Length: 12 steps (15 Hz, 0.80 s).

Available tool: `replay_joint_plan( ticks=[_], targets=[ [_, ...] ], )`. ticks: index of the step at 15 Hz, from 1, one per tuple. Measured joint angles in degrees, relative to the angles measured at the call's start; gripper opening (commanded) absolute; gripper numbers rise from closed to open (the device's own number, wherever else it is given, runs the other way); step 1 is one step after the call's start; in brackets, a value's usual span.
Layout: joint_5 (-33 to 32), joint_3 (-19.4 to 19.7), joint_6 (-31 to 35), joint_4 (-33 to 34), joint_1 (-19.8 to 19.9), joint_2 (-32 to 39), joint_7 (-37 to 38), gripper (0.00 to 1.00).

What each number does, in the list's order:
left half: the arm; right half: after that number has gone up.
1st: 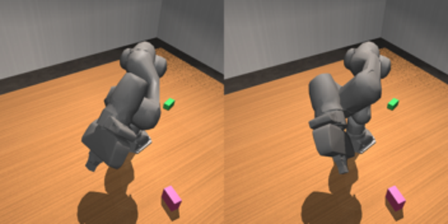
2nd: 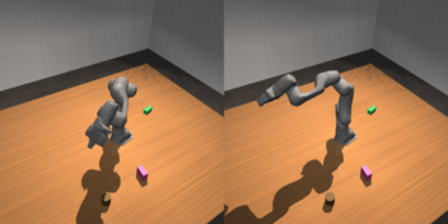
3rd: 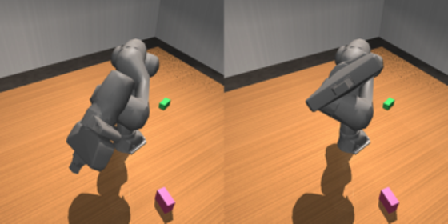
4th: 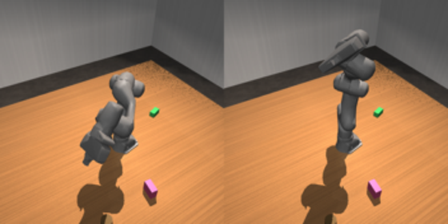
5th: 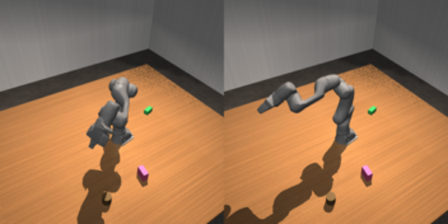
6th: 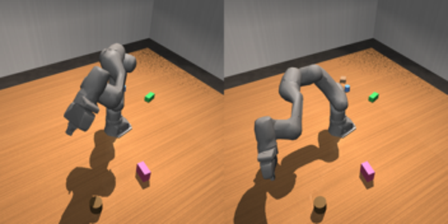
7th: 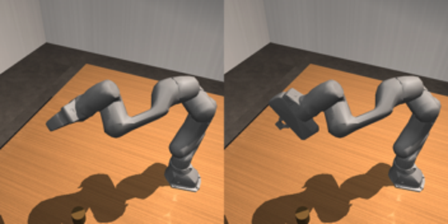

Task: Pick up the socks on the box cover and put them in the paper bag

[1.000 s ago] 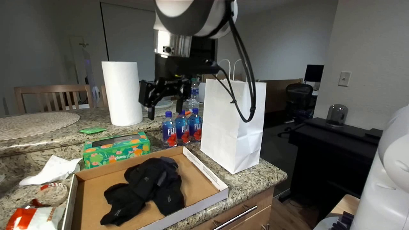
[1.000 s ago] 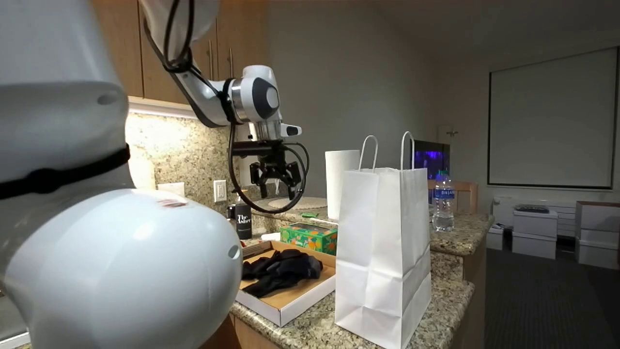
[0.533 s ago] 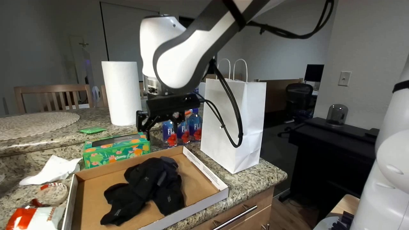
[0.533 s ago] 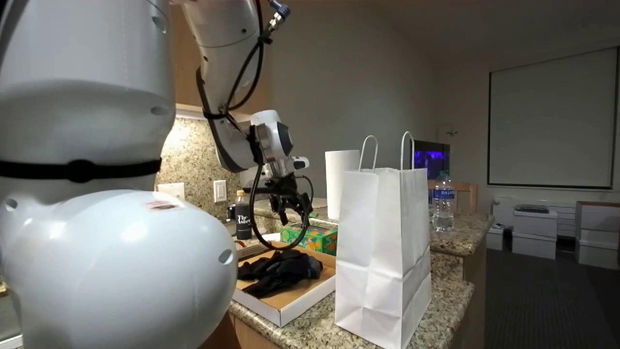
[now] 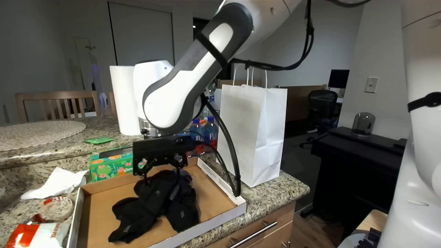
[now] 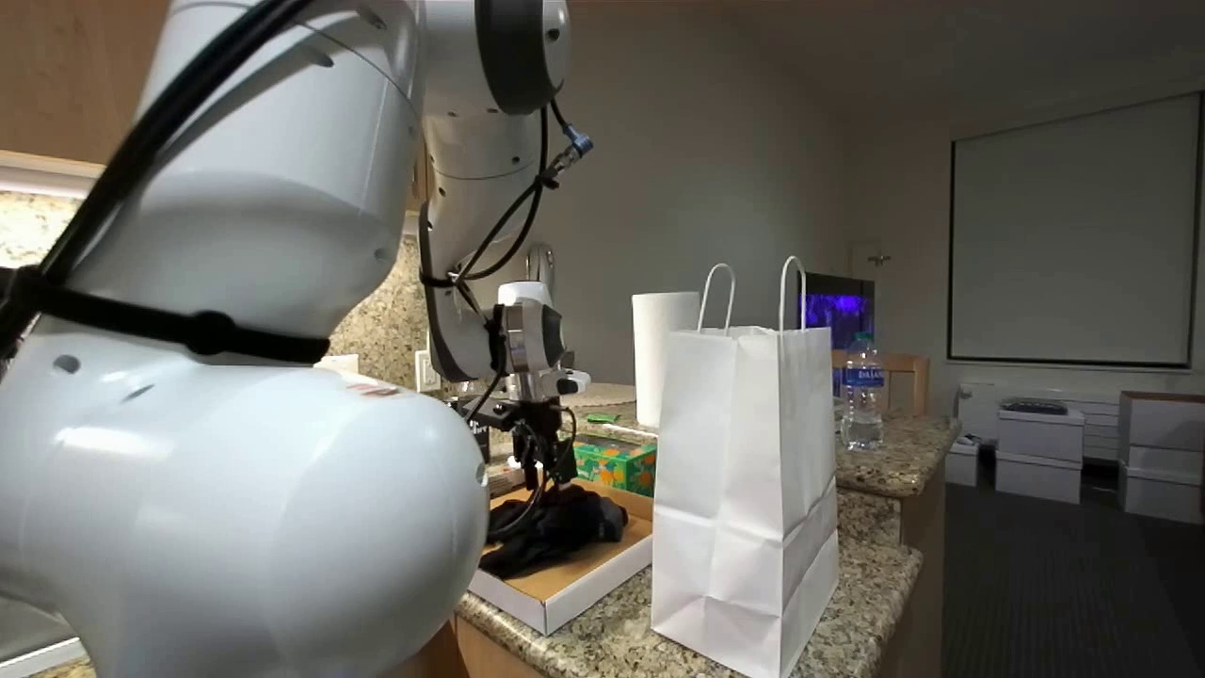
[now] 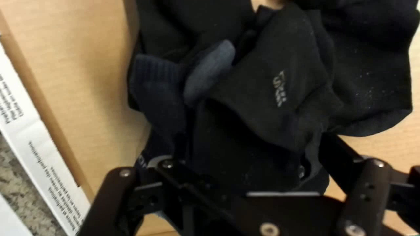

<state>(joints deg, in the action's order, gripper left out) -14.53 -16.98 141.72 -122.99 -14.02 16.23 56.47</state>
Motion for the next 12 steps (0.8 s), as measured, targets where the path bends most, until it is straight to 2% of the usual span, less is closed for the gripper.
replay_joint_plan(
  ticks=[5, 6, 7, 12],
  targets=[
    [5.0, 4.1, -0.7, 3.1, -2.5, 4.7, 0.0, 1.00],
    [5.1, 4.8, -0.8, 3.2, -2.9, 5.2, 0.0, 0.75],
    [5.1, 5.4, -1.1, 3.2, -3.3, 5.7, 0.0, 0.73],
    [5.1, 6.3, -1.7, 4.0, -5.0, 6.0, 0.0, 0.42]
  ],
)
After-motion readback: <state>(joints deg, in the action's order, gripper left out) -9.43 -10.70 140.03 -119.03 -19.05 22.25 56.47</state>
